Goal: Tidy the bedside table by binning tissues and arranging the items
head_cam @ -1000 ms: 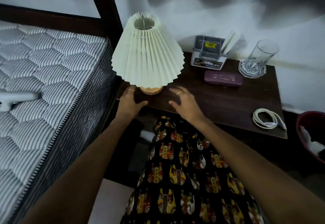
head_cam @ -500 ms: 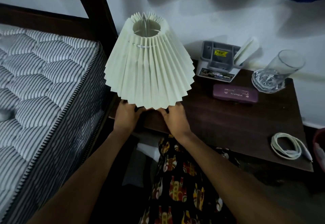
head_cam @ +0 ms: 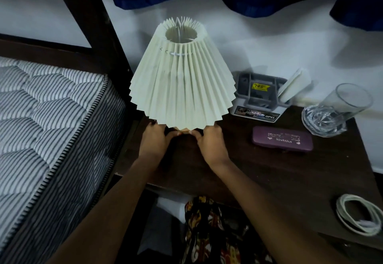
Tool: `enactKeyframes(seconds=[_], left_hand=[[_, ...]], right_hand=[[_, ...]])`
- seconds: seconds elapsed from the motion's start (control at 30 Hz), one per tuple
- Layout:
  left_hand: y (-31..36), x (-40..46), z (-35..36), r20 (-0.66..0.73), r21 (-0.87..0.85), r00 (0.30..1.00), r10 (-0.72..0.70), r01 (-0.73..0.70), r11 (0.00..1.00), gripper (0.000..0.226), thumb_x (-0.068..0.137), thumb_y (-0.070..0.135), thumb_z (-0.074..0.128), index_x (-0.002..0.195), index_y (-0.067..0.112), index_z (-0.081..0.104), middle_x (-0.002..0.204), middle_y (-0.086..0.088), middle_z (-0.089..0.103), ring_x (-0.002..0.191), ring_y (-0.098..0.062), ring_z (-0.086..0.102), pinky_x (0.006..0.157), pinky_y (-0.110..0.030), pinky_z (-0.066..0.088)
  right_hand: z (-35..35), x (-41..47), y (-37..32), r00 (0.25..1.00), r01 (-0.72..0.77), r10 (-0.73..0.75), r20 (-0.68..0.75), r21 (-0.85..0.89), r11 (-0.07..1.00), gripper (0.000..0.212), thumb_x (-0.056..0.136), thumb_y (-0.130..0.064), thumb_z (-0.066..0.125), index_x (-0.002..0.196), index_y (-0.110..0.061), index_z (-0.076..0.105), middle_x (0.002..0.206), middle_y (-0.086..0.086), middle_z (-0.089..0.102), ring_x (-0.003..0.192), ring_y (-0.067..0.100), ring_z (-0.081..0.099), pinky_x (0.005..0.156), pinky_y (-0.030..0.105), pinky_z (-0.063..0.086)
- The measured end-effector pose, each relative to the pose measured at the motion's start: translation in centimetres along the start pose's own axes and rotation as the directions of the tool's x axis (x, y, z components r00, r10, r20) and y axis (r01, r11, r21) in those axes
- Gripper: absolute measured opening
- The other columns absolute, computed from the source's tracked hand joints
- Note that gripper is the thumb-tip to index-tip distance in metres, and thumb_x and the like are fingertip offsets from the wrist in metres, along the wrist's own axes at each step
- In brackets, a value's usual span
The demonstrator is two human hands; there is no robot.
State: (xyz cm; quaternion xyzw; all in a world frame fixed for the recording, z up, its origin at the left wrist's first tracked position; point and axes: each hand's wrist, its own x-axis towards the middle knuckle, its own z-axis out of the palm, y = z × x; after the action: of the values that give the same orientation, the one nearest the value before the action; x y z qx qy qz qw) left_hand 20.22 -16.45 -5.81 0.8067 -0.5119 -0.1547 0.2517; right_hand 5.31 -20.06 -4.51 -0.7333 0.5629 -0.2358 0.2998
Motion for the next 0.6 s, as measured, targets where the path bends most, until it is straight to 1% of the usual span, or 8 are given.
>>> enactKeyframes(seconds=[0.1,0.23,0.33,0.4,0.47,0.53,0.6], left_hand=[[0.6,0.8,0.0,-0.001,0.013,1.000,0.002,-0.002,1.000,0.039,0.080,0.033,0.070,0.086,-0.005,0.063,0.082,-0.019,0.065,0.084,-0.032,0.059,0.073,-0.040,0.046],[0.4,1.9,0.1,0.012,0.011,1.000,0.019,-0.019,1.000,0.038,0.080,0.032,0.071,0.087,-0.004,0.065,0.081,-0.018,0.068,0.078,-0.030,0.062,0.067,-0.034,0.045],[0.2,2.7,0.3,0.031,0.017,0.999,0.020,-0.020,1.000,0.039,0.079,0.034,0.071,0.090,-0.003,0.066,0.083,-0.017,0.069,0.076,-0.028,0.064,0.069,-0.038,0.052],[0.1,3.3,0.4,0.047,0.024,0.999,-0.003,0.002,1.000,0.040,0.079,0.036,0.071,0.091,-0.003,0.065,0.084,-0.017,0.069,0.077,-0.028,0.064,0.071,-0.040,0.054],[0.2,3.7,0.4,0.055,0.028,0.998,-0.006,0.005,1.000,0.040,0.079,0.035,0.071,0.093,-0.002,0.066,0.087,-0.016,0.070,0.079,-0.028,0.064,0.072,-0.039,0.053],[0.4,3.8,0.6,0.060,0.025,0.998,-0.016,0.015,1.000,0.039,0.080,0.034,0.071,0.089,-0.004,0.064,0.085,-0.017,0.069,0.075,-0.027,0.063,0.068,-0.036,0.050],[0.5,3.5,0.8,0.068,0.021,0.997,-0.046,0.045,0.999,0.038,0.082,0.031,0.069,0.084,-0.006,0.061,0.083,-0.020,0.067,0.075,-0.029,0.061,0.063,-0.033,0.045]], right_hand=[[-0.1,0.7,-0.1,1.000,0.009,-0.009,-0.027,0.024,1.000,0.024,0.087,-0.012,0.065,0.087,0.012,0.066,0.099,0.021,0.064,0.094,0.030,0.062,0.071,0.011,0.031],[0.1,1.4,0.0,0.999,0.010,-0.009,-0.034,0.039,0.999,0.022,0.087,-0.012,0.064,0.089,0.010,0.066,0.104,0.021,0.063,0.098,0.029,0.060,0.073,0.010,0.029],[0.5,1.8,0.1,0.998,0.025,-0.023,-0.050,0.035,0.999,0.022,0.087,-0.014,0.065,0.094,0.007,0.067,0.106,0.019,0.063,0.099,0.029,0.060,0.079,0.016,0.037],[0.7,2.1,0.1,0.998,0.019,-0.018,-0.055,0.030,0.999,0.024,0.088,-0.015,0.064,0.095,0.008,0.066,0.105,0.019,0.062,0.099,0.029,0.060,0.078,0.019,0.037],[0.8,2.4,0.2,0.999,0.013,-0.012,-0.051,0.030,0.999,0.024,0.088,-0.016,0.064,0.094,0.007,0.066,0.105,0.018,0.062,0.099,0.029,0.060,0.077,0.020,0.037],[0.8,2.6,0.3,0.998,0.006,-0.003,-0.056,0.044,0.999,0.023,0.088,-0.016,0.065,0.095,0.005,0.066,0.105,0.017,0.064,0.099,0.028,0.061,0.076,0.019,0.038],[0.6,2.7,0.4,0.999,-0.006,0.008,-0.039,0.060,0.998,0.023,0.088,-0.015,0.064,0.100,0.004,0.067,0.107,0.016,0.065,0.102,0.028,0.061,0.076,0.015,0.036]])
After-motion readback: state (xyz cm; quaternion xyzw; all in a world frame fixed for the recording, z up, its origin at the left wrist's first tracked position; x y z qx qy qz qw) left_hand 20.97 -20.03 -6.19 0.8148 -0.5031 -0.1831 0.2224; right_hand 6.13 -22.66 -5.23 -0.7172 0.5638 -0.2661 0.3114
